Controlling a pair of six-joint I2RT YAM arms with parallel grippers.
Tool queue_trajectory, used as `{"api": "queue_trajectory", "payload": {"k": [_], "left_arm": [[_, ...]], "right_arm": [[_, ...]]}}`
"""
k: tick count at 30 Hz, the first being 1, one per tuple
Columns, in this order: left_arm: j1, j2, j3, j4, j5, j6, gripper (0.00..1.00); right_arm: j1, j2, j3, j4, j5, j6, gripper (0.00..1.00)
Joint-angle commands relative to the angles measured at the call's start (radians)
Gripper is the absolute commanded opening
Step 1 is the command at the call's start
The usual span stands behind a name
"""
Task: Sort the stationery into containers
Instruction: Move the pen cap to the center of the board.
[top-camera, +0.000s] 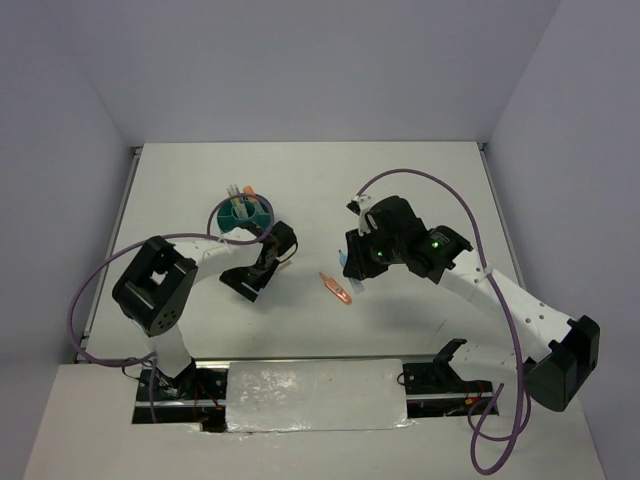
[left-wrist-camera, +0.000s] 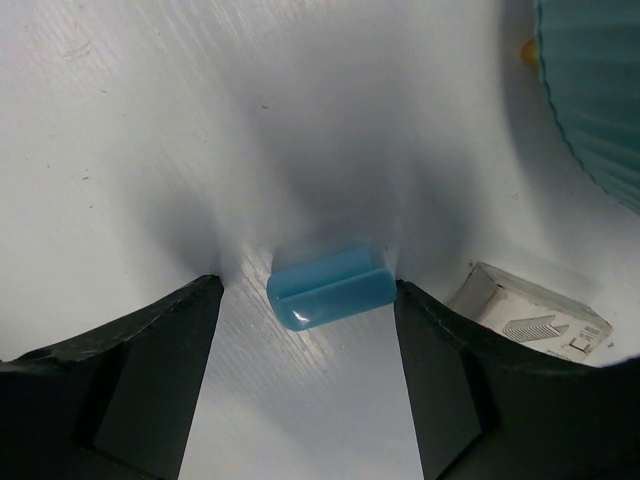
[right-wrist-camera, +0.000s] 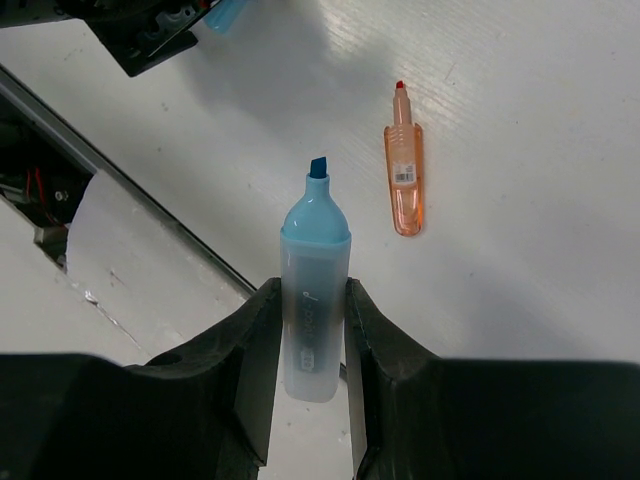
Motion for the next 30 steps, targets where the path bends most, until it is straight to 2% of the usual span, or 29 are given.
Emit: {"api": "queue_trajectory", "payload": {"k": [1,4,9,12,13,16,19,24,26,27,28,29,30], "left_arm": [[0.007,0.026,0.028,-0.020,-0.040,0.006,0.83],[0.024,0.034,0.026,-0.009,-0.031,0.014,0.84],[0.032,0.045,0.037,-0.006,-0.023,0.026,0.80],[0.031,0.054,0.042,0.005,-0.019,0.045,0.68],[0.032,0.055,0.043,0.006,-0.016,0.048,0.61],[0.024,0.046,0.040,0.028,-0.002,0.086,0.50],[0.000,0.031,0.043,0.054,0.000,0.170,0.45],[-0.075,-0.053,-0.039,0.291,0.035,0.518,0.38],[-0.098,-0.081,-0.083,0.386,0.075,0.726,0.35],[-0.104,-0.099,-0.109,0.407,0.104,0.779,0.34],[-0.109,-0.109,-0.127,0.493,0.136,0.857,0.33],[-0.115,-0.113,-0.144,0.509,0.164,0.969,0.33],[-0.118,-0.122,-0.152,0.519,0.202,1.011,0.33]], "right_arm": [[0.006,0.001,0.037,0.009,-0.025,-0.020,0.00],[0.006,0.006,0.043,0.007,-0.027,-0.023,0.00],[0.005,0.010,0.048,0.012,-0.028,-0.024,0.00],[0.006,0.010,0.051,0.012,-0.030,-0.023,0.00],[0.006,0.010,0.051,0.014,-0.030,-0.023,0.00],[0.006,0.009,0.054,0.017,-0.028,-0.020,0.00],[0.006,0.002,0.051,0.026,-0.028,-0.010,0.00],[0.006,-0.007,0.040,0.047,-0.036,0.014,0.00],[0.006,-0.011,0.040,0.052,-0.034,0.020,0.00],[0.006,-0.011,0.042,0.053,-0.030,0.023,0.00],[0.005,-0.008,0.043,0.052,-0.027,0.022,0.00],[0.005,-0.005,0.048,0.050,-0.020,0.023,0.00],[0.005,-0.004,0.057,0.043,-0.007,0.025,0.00]]}}
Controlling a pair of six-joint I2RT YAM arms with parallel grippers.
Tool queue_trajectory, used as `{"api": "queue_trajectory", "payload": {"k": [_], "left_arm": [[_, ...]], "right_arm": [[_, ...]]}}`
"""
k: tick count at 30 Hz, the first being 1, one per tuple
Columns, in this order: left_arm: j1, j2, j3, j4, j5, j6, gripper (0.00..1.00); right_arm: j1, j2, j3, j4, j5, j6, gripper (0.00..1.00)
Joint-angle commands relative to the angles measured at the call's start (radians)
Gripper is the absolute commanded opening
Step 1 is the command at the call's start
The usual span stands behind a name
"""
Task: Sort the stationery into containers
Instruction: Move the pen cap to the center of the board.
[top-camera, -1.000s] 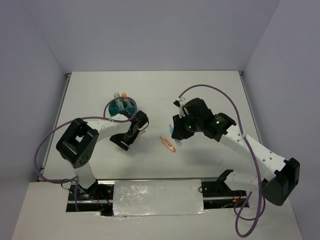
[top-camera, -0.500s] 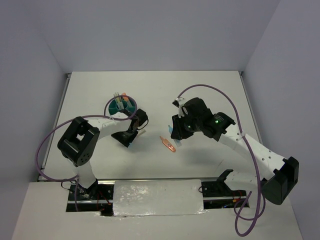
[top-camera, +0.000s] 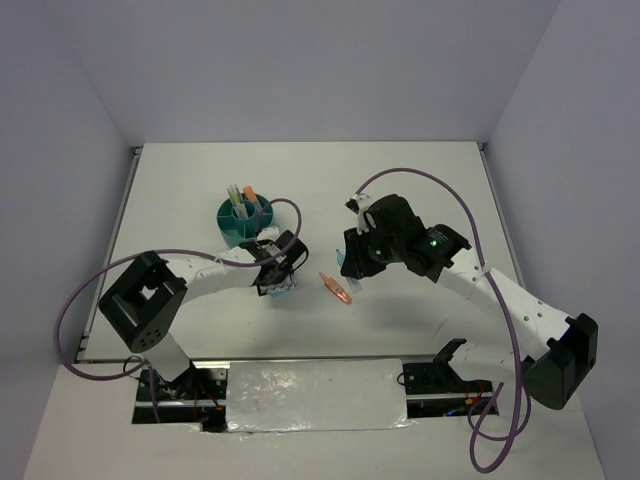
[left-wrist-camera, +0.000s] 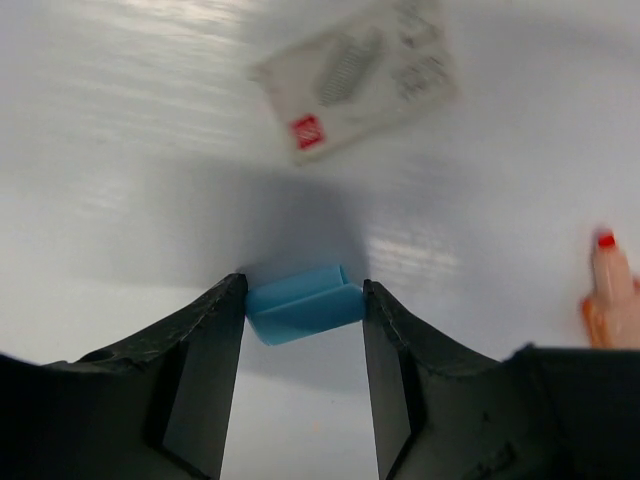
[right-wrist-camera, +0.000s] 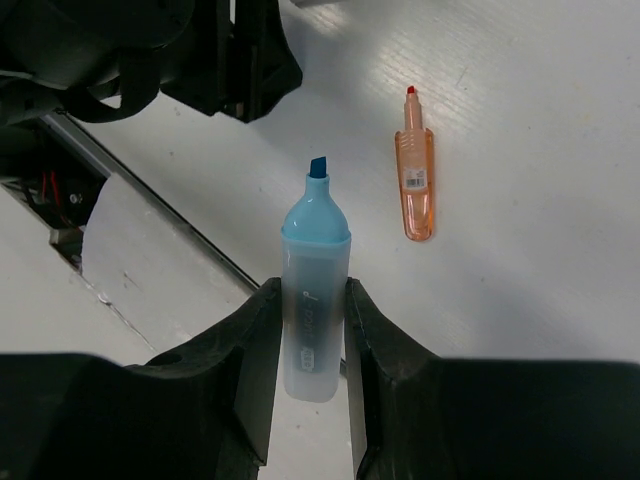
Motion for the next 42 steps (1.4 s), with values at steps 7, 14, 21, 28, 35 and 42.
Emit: {"api": "queue_trajectory", "payload": {"k": [7,14,21,28,35,42], "left_arm": [[-0.066,-0.073,-0.024,0.155,0.217,0.658,0.48],[-0.098,-0.111,-0.018,0.111,0.225,0.804,0.58],[-0.124,-0.170,-0.084,0.218,0.300,0.914,0.71],[-0.155,-0.078,-0.064,0.218,0.300,0.936,0.73],[-0.158,-0.197,-0.026,0.175,0.178,0.827,0.91],[-0.158,-0.244,0.068,0.106,0.201,0.654,0.99]], "right_arm": [[-0.031,-0.025,0.105,-0.010,0.051,-0.006,0.00],[-0.061,-0.052,0.117,-0.027,0.076,-0.001,0.00],[-0.064,-0.073,0.109,-0.031,0.096,0.014,0.00],[-0.069,-0.075,0.116,-0.027,0.101,0.031,0.00],[-0.067,-0.088,0.111,-0.031,0.102,0.036,0.00],[-0.067,-0.101,0.096,-0.022,0.090,0.048,0.00]]}}
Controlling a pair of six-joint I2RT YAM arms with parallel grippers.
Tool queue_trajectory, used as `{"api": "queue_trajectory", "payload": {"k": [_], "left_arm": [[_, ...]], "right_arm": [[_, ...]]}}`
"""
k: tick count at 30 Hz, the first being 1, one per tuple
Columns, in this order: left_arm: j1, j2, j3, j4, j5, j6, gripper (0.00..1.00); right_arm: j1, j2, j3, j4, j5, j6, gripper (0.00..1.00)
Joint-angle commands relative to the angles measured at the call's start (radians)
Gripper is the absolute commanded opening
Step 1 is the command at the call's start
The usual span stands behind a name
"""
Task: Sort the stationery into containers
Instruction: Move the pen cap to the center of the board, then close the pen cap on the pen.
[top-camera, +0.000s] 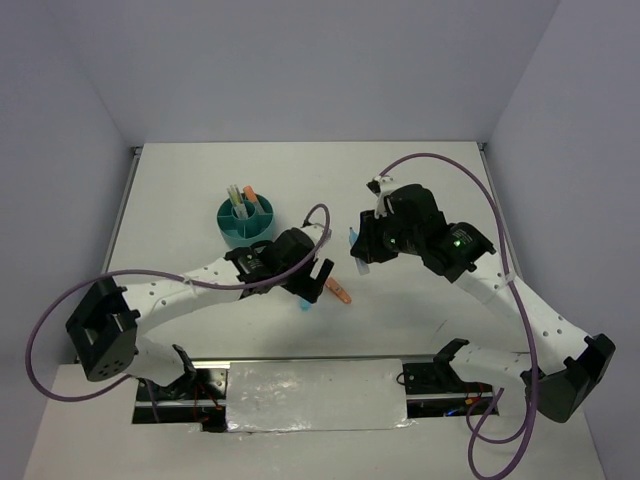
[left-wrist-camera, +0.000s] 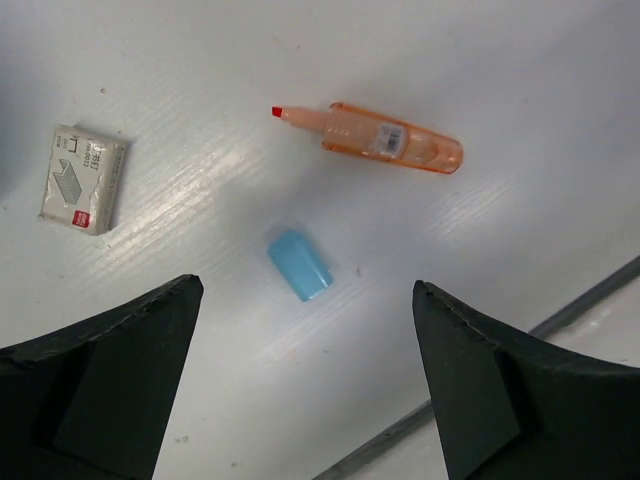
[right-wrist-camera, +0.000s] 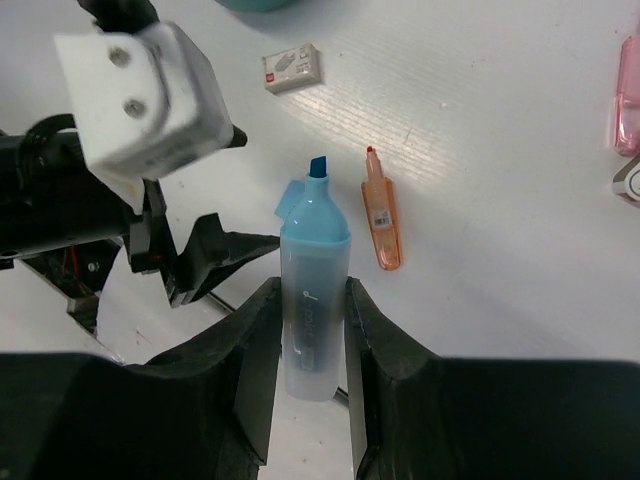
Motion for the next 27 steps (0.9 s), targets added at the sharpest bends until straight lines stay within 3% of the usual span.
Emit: {"api": "queue_trajectory", "payload": {"k": [1,6,7,12,22,27], "left_arm": [[-0.002,0.001,0.072,-0.071,-0.036,-0.164,0.99],[-0.018,0.198,0.238,-0.246,-0.083,-0.377,0.99],[-0.021,0.267,0.283,-0.321,-0.123,-0.484,0.98],[-0.022,0.317,0.321,-0.400,-0.163,-0.569,0.87],[-0.024,0.341,0.207,-0.319,-0.099,-0.554,0.75],[-0.022,0.370,0.204,-0.315,-0.133,-0.566,0.69]], "right_arm": [[-0.007,-0.030,0.022,-0.005,0.005,0.007,0.00],[-0.008,-0.030,0.037,-0.026,0.031,0.003,0.01],[-0.011,-0.030,0.046,-0.037,0.049,0.013,0.01],[-0.021,-0.053,0.050,-0.046,0.042,0.012,0.01],[-0.022,-0.076,0.002,-0.036,0.019,0.015,0.01],[-0.022,-0.058,0.020,-0.037,0.011,0.009,0.01]]}}
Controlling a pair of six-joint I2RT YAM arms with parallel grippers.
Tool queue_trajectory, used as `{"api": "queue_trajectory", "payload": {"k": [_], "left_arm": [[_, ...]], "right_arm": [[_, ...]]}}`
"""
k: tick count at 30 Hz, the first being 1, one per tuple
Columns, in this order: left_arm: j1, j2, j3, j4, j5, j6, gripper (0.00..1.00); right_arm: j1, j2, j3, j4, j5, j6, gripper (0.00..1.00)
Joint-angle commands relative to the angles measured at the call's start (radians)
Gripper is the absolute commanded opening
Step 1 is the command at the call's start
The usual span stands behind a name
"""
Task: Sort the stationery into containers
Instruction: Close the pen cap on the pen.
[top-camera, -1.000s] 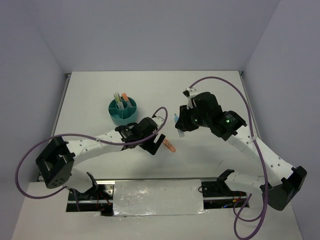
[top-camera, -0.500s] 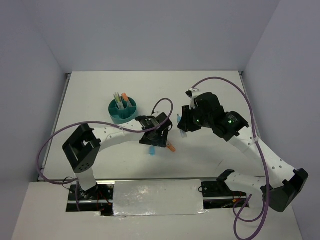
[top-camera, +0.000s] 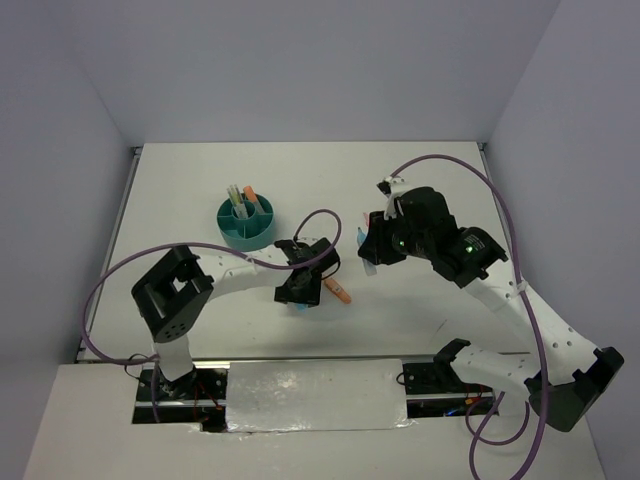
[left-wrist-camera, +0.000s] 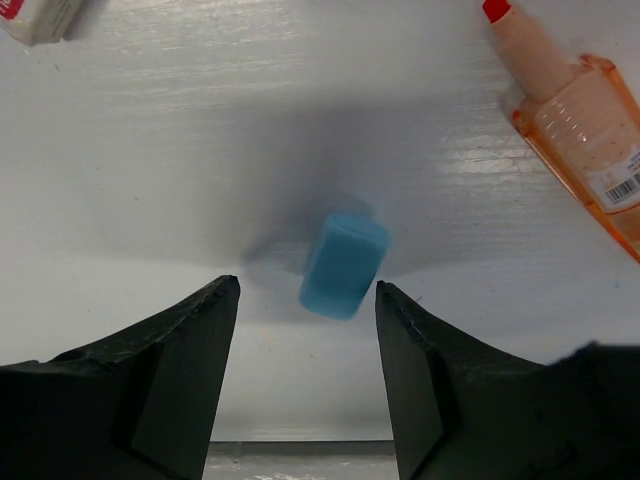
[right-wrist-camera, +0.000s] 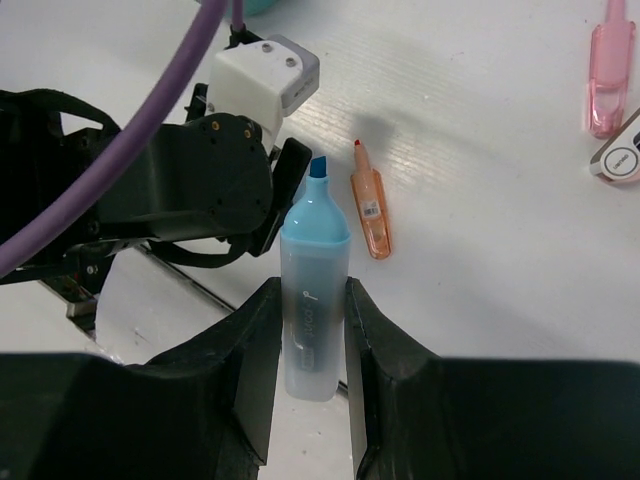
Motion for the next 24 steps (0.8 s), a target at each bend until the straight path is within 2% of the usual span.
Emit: {"api": "queue_trajectory", "payload": {"k": [1,9,18,24], "left_arm": [[-0.004,0.024,0.005,0.021,-0.018,-0.021,0.69],[-0.002,0.067,0.014,0.043,-0.038,-0.001,0.69],[-0.004,0.115,0.067,0.036,-0.072,0.120,0.68],[0.000,0.112,0.045,0.033,-0.048,0.105,0.57]], "right_arm": [[-0.005,0.002,0.025,0.007,-0.012,-0.003,0.01],[-0.005,0.019,0.027,0.019,-0.029,0.006,0.01],[-0.005,0.011,0.011,0.032,-0.041,0.028,0.01],[-0.004,-0.001,0.007,0.029,-0.033,0.037,0.01]]}}
